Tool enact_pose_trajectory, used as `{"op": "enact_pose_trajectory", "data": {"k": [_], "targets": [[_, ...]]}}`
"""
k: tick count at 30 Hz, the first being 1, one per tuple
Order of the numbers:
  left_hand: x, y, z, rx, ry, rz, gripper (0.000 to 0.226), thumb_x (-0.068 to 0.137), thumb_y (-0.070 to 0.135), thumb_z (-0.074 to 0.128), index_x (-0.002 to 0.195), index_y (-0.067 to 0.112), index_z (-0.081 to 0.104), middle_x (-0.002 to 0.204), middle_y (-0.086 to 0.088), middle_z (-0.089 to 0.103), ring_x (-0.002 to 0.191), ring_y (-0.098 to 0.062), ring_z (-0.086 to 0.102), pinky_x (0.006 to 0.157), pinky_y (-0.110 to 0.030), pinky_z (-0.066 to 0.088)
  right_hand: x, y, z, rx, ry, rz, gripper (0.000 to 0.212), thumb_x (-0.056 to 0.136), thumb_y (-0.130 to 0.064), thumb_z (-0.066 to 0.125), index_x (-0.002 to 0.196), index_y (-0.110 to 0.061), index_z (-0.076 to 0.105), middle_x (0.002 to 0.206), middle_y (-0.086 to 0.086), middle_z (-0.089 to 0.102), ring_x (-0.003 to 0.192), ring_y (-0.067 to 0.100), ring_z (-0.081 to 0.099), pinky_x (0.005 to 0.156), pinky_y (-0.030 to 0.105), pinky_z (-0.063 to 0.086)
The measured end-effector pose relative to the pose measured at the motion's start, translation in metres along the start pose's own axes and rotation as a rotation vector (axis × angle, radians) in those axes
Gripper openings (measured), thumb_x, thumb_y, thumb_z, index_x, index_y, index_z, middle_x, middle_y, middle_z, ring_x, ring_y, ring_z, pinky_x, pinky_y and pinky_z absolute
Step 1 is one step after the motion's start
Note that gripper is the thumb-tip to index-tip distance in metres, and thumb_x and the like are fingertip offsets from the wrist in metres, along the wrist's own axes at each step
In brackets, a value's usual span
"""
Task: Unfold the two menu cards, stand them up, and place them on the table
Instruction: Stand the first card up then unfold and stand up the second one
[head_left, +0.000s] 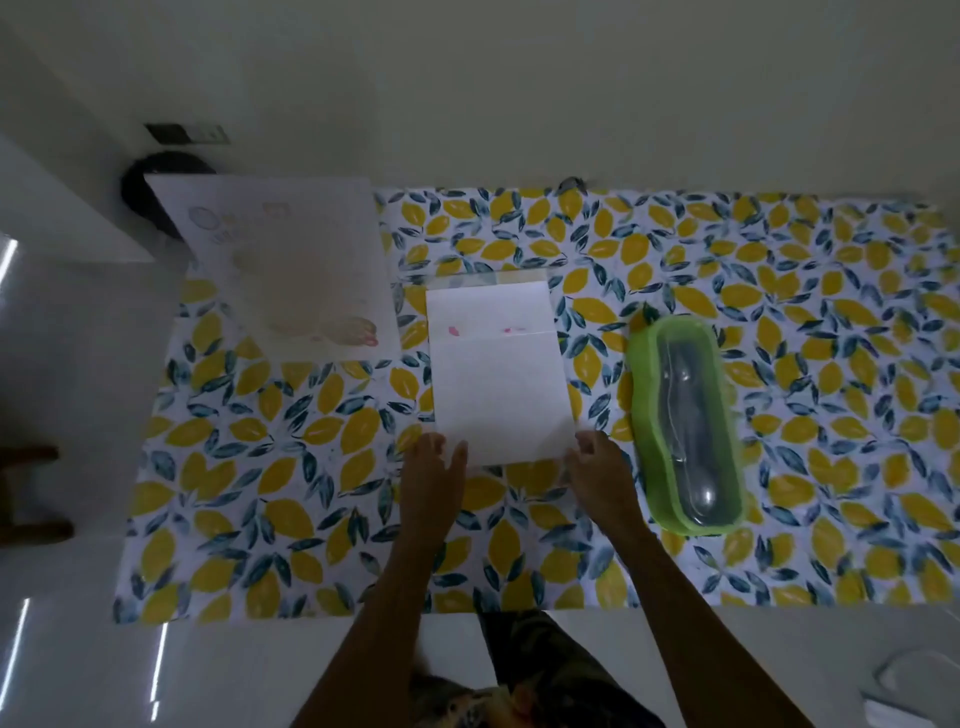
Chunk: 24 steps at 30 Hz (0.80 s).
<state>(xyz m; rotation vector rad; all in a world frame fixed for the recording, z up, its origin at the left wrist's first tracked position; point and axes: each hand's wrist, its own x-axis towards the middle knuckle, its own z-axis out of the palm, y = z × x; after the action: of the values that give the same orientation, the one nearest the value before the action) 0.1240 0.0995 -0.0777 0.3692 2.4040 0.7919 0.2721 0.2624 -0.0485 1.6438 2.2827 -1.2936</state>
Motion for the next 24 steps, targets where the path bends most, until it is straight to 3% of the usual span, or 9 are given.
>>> {"op": "enact_pose_trajectory", "data": {"k": [3, 5, 10, 15, 18, 21, 24], "targets": [[0.002, 0.007, 0.002, 0.072, 0.099, -0.056, 0.047, 0.095, 0.049, 0.043, 0.117, 0.011, 0.058, 0.120, -0.007, 0.054, 0.108, -0.024, 0.050, 0.081, -0.025, 0.032, 0.011, 0.001, -0.002, -0.027, -0.007, 0.013, 0.036, 0.086, -0.032, 0.057, 0.116, -0.011, 0.060, 0.107, 0.012, 0.064, 0.096, 0.031, 0.063, 0.074, 0.039, 0.052], [0.002, 0.014, 0.002, 0.039, 0.175, -0.107, 0.044, 0.095, 0.043, 0.054, 0.119, 0.007, 0.058, 0.120, -0.015, 0.056, 0.109, -0.030, 0.051, 0.084, -0.032, 0.039, 0.013, 0.001, -0.001, -0.054, -0.021, 0.001, 0.037, 0.087, -0.029, 0.060, 0.119, -0.010, 0.059, 0.108, 0.013, 0.062, 0.098, 0.031, 0.061, 0.075, 0.037, 0.049], [0.001, 0.030, 0.002, -0.030, 0.132, -0.157, 0.060, 0.088, 0.054, 0.062, 0.129, 0.011, 0.054, 0.126, -0.016, 0.058, 0.114, -0.032, 0.057, 0.093, -0.043, 0.049, 0.020, 0.000, -0.007, 0.124, -0.046, 0.071, 0.036, 0.090, -0.027, 0.065, 0.122, -0.012, 0.060, 0.110, 0.006, 0.065, 0.097, 0.023, 0.061, 0.076, 0.029, 0.042], [-0.009, 0.045, -0.018, -0.153, 0.246, -0.132, 0.058, 0.088, 0.054, 0.063, 0.128, 0.012, 0.056, 0.119, -0.012, 0.065, 0.103, -0.025, 0.062, 0.082, -0.037, 0.053, 0.014, -0.009, -0.036, 0.217, -0.014, 0.046, 0.027, 0.091, -0.033, 0.064, 0.114, -0.018, 0.064, 0.106, 0.000, 0.067, 0.096, 0.022, 0.063, 0.081, 0.037, 0.051], [-0.027, 0.059, -0.037, -0.191, 0.310, -0.053, 0.052, 0.089, 0.052, 0.062, 0.123, 0.013, 0.058, 0.112, -0.008, 0.064, 0.095, -0.019, 0.059, 0.076, -0.034, 0.050, -0.006, -0.018, -0.056, 0.272, 0.069, -0.035, 0.020, 0.088, -0.035, 0.068, 0.104, -0.022, 0.066, 0.096, -0.008, 0.068, 0.088, 0.011, 0.064, 0.072, 0.029, 0.049], [-0.043, 0.074, -0.053, -0.222, 0.357, 0.025, 0.050, 0.088, 0.056, 0.061, 0.119, 0.016, 0.058, 0.104, -0.006, 0.059, 0.096, -0.025, 0.059, 0.076, -0.036, 0.051, -0.029, -0.031, -0.074, 0.325, 0.107, -0.127, 0.019, 0.087, -0.036, 0.072, 0.102, -0.027, 0.066, 0.094, -0.014, 0.067, 0.087, -0.003, 0.061, 0.068, 0.015, 0.043], [-0.061, 0.086, -0.069, -0.232, 0.395, 0.074, 0.051, 0.088, 0.058, 0.060, 0.121, 0.018, 0.057, 0.108, -0.004, 0.056, 0.096, -0.020, 0.054, 0.074, -0.032, 0.042, -0.052, -0.042, -0.086, 0.395, 0.161, -0.204, 0.020, 0.086, -0.035, 0.074, 0.104, -0.029, 0.068, 0.096, -0.014, 0.068, 0.092, -0.002, 0.062, 0.077, 0.018, 0.047]]}}
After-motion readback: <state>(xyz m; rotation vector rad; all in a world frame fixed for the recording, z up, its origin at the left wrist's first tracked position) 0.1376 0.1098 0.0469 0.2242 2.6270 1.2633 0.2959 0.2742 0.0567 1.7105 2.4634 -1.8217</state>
